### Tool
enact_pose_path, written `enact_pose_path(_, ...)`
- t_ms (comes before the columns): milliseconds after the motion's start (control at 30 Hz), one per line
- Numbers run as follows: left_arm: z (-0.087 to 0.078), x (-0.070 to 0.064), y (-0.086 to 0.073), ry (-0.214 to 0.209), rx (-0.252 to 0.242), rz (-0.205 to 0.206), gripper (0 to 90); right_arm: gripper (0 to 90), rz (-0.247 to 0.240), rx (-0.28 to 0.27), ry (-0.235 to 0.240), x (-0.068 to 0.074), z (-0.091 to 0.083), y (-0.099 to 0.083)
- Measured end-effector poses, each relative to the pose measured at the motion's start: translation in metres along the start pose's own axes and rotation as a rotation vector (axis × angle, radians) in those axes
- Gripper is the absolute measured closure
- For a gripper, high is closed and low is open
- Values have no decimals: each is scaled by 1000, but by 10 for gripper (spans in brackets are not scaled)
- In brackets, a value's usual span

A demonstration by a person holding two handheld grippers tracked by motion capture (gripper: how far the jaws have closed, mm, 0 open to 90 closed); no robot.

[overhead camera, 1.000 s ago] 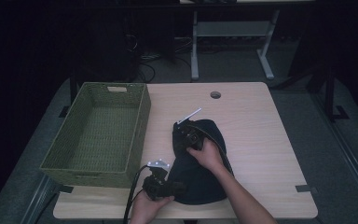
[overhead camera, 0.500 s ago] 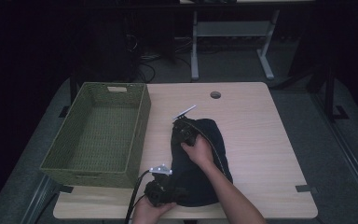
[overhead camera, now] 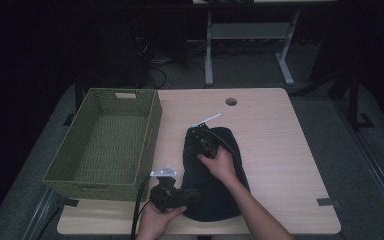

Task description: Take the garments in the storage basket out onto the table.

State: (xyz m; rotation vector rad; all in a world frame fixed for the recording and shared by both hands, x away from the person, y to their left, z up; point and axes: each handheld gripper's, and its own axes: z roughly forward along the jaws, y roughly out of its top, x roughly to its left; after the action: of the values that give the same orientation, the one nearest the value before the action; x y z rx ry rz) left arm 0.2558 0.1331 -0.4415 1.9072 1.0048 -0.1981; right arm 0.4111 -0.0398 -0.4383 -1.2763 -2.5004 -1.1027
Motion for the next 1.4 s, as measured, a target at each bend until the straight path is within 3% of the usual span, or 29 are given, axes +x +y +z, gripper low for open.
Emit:
enact_pose_path(133, -4, 6, 5, 60, -40, -17, 683, 753, -11, -18, 48, 0, -18, -12)
enact_pose_path(233, -2, 11, 2, 87, -35, -38, 678, 753, -34, 22, 65, 2, -15, -19)
enact_pose_path(400, 8, 14, -8, 73, 23, -56, 678, 756, -52, 56, 53, 8, 3, -15)
enact_pose_path(533, 15, 15, -15, 55, 72, -54, 678, 793, -53, 109, -3, 10, 21, -12)
enact_pose_path(600, 19, 15, -19, 44, 92, -55, 680, 812, -40, 99, -6, 9, 24, -10)
enact_pose_path(733, 20, 13, -21, 34, 86, -55, 687, 829, -25, 83, -24, 7, 28, -7)
enact_pose_path(867, 21, 11, -24, 13, 105, -48, 710, 831, -17, 82, -19, 7, 28, -6)
enact_pose_path(1067, 24, 5, -26, 2, 119, -32, 724, 863, 37, 61, 3, 0, 29, -6)
enact_pose_path(1133, 24, 4, -24, -8, 125, -25, 709, 820, 39, 60, 11, -1, 29, -6)
enact_pose_path(1233, 20, 3, -18, -23, 83, -20, 707, 784, 12, 38, 38, 2, 20, -9)
enact_pose_path(1400, 13, 7, 3, -1, 12, -17, 709, 784, 5, -36, 84, -1, -21, -21)
